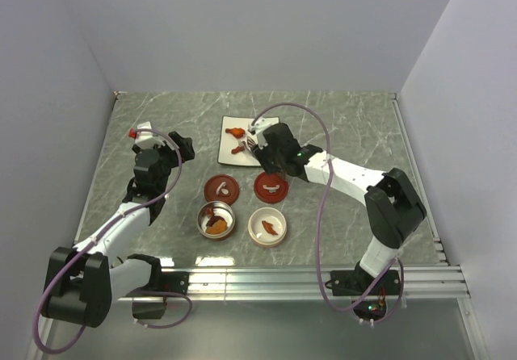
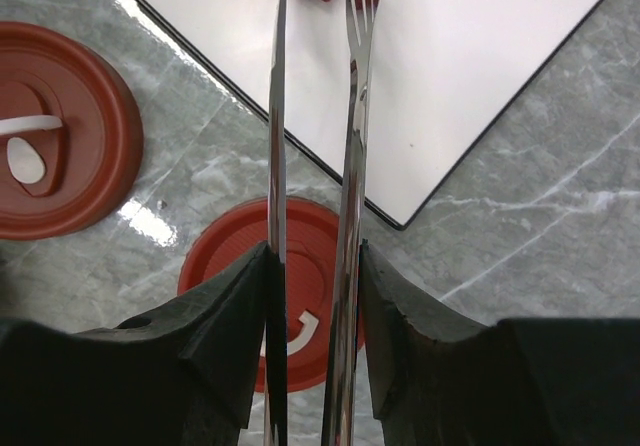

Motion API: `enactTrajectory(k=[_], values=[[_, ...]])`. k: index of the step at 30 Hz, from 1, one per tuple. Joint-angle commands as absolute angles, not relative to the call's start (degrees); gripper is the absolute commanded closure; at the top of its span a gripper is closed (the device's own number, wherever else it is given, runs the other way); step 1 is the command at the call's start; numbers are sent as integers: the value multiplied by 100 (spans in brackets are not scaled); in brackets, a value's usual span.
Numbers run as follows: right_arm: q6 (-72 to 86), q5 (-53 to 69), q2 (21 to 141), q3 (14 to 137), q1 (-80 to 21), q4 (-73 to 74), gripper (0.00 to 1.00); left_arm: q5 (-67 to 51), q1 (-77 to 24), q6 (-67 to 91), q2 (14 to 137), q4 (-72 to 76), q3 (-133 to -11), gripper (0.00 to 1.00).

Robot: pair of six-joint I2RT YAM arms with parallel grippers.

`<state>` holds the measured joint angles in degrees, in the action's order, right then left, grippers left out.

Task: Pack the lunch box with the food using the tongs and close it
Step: Pick up the food using the clamp

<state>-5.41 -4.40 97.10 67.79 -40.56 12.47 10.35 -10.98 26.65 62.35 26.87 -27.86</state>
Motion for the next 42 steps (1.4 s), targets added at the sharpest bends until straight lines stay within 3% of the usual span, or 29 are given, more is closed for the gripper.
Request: enactTrajectory(k=[1, 23, 42], values=[[-466, -352, 9843, 7127, -4131, 1169, 53, 1063, -1125, 2681, 6108, 2962, -2760, 0], [-764, -888, 10248, 7910, -4078, 1028, 53, 1099, -1116, 2672, 6126, 2962, -2760, 0], [-1169, -290, 11030, 8429, -3735, 1090, 42, 1125, -1116, 2663, 6196, 2962, -2769, 0]])
